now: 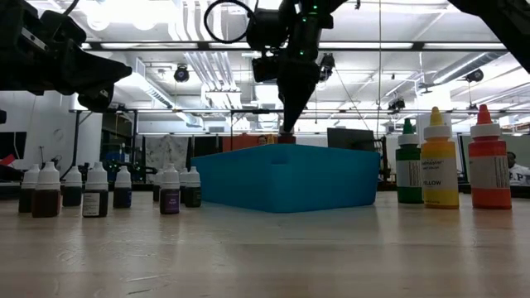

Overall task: Pick & Place food coloring
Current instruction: Put the red food coloring bottle into the blue bin, then put the green food coloring bottle into the blue bin

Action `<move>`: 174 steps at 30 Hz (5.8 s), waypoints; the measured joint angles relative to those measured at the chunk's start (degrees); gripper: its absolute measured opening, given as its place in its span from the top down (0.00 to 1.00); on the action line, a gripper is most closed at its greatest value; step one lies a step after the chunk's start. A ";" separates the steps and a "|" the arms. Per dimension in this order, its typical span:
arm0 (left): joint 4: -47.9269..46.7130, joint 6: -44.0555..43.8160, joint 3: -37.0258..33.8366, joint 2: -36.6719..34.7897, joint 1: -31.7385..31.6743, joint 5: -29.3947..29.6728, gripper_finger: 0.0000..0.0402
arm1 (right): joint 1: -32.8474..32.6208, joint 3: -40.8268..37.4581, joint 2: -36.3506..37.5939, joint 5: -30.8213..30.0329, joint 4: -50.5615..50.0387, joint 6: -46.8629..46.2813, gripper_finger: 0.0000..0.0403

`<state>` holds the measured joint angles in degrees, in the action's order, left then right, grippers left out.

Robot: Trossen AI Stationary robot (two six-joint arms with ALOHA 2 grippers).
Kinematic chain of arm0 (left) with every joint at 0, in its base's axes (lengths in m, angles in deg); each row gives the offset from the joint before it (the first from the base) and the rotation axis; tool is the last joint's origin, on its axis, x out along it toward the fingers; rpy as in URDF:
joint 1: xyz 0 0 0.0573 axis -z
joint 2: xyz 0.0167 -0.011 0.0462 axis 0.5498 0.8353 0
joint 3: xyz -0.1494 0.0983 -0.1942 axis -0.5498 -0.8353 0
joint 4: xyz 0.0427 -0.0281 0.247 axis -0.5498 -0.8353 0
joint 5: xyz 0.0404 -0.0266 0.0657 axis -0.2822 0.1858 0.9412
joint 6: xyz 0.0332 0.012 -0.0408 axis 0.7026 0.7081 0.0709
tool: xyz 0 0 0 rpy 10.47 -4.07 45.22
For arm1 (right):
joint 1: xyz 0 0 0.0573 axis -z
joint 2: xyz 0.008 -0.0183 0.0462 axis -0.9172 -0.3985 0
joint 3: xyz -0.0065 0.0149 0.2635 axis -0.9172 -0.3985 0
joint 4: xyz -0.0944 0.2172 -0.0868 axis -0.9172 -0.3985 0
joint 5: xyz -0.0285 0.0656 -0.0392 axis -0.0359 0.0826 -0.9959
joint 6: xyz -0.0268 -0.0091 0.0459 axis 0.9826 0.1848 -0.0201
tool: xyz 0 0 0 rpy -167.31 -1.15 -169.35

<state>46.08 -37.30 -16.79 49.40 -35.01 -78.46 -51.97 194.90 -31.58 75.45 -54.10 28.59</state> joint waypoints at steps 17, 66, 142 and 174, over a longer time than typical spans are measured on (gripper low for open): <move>0.00 0.00 0.02 0.00 -0.01 0.00 1.00 | 1.48 -2.80 -0.13 0.16 1.94 -0.86 0.73; 0.00 0.00 0.01 0.00 -0.02 -0.02 1.00 | 2.01 -5.32 0.73 0.42 4.57 -0.86 0.57; 0.00 0.00 0.00 -0.02 -0.01 0.00 1.00 | -12.44 -37.51 38.58 0.22 1.08 -3.84 0.59; -0.01 0.00 0.01 0.00 -0.02 -0.01 1.00 | -12.54 -45.64 38.10 0.49 1.67 -1.67 0.40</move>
<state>46.08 -37.30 -16.78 49.40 -35.03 -78.48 -64.52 149.27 6.52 75.94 -52.43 26.92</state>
